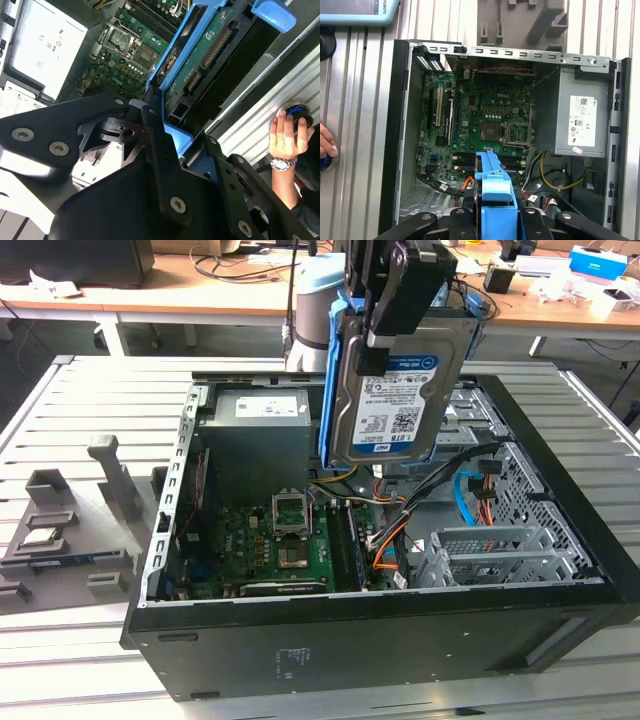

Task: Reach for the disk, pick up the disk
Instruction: 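Pick up the disk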

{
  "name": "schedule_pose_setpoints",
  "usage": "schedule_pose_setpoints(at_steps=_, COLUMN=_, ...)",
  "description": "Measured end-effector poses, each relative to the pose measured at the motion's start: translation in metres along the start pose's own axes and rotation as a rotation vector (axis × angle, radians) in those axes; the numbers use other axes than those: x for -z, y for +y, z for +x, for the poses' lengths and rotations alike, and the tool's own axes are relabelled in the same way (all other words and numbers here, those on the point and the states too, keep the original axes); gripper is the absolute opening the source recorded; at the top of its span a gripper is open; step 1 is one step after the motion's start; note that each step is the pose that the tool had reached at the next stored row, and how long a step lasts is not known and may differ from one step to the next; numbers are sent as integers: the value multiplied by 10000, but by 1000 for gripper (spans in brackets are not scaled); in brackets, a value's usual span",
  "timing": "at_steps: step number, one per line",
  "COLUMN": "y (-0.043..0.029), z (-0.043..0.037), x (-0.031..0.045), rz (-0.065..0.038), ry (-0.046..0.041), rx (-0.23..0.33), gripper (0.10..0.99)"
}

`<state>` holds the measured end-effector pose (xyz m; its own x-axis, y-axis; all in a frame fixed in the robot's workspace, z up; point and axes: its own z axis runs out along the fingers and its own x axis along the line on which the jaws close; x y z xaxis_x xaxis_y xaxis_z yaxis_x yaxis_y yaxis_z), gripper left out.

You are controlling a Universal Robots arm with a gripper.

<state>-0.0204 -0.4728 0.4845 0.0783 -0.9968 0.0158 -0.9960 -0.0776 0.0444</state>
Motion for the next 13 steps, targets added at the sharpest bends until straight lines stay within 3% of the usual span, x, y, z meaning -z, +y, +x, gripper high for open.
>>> schedule_pose_setpoints(at_steps=13, y=25, z=315, x=-9, rz=-5, ry=56, rx=-3, gripper=369)
